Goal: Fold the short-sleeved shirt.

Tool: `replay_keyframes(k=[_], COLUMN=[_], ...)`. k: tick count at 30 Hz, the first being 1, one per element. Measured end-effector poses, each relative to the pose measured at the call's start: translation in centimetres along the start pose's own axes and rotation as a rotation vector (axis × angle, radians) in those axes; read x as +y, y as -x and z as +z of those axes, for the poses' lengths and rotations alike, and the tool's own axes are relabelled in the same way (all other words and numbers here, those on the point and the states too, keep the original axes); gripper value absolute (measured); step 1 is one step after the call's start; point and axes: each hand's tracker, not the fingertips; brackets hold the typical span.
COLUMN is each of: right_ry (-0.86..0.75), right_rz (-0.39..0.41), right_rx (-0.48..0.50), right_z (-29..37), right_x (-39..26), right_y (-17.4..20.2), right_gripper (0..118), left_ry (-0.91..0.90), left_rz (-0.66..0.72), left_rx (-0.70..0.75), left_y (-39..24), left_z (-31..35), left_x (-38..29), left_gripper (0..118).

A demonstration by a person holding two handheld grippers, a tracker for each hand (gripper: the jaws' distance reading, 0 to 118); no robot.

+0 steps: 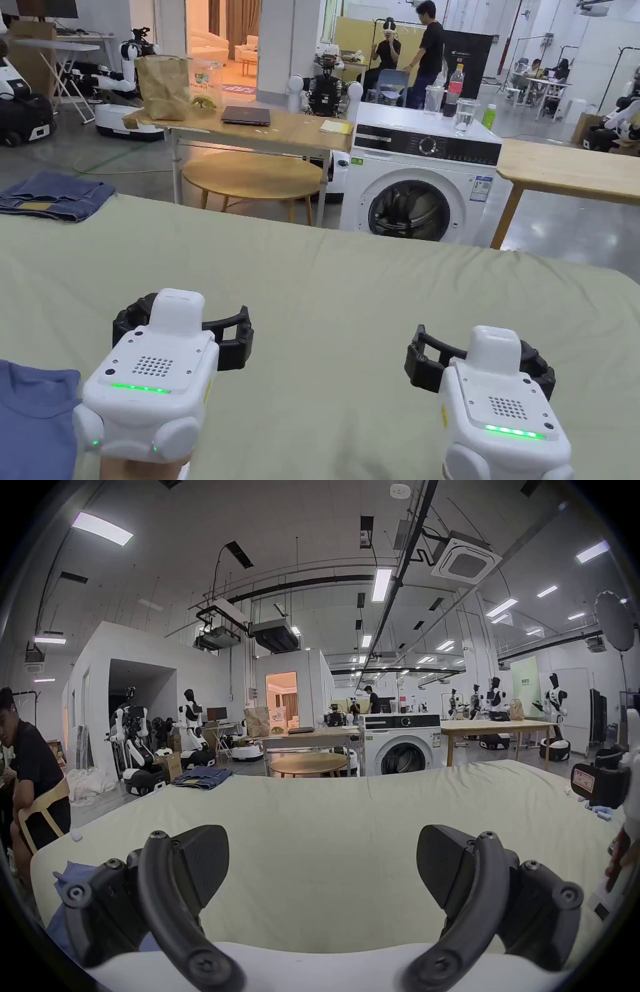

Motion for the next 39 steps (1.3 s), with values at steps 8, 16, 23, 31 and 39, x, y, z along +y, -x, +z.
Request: replay_keyframes(k=[8, 16, 23, 31, 39], right_ry=[-0.022, -0.021, -0.01, -0.001, 0.005], right_rz=[-0.025, -0.015, -0.018, -0.018, -0.011], right_rx=[0.019, 0.01, 0.0, -0.009, -0.012], right_z=[0.26, 0.34, 0.29, 0.44, 0.48], right_x=[0.15, 0.24, 0.13, -0.04, -0.11], right_y=[-0.19, -0.29, -0.6, -0.72, -0.82], right_gripper=[118, 118, 118, 118, 118], left_ry=[-0.004, -0.012, -0.008, -0.003, -0.004], left_rz=[0.017, 0.021, 0.031, 0.031, 0.028], left_rx=[-0.001, 0.003, 0.01, 0.009, 0.008], left_y=[-0.08, 0.09, 0.36, 0.37, 0.33], left_z=[-0.07, 0.15, 0.25, 0.43, 0.6], left_x=[-0.02, 0.11, 0.03, 0.04, 0.12], left_gripper=[110, 110, 110, 110, 110])
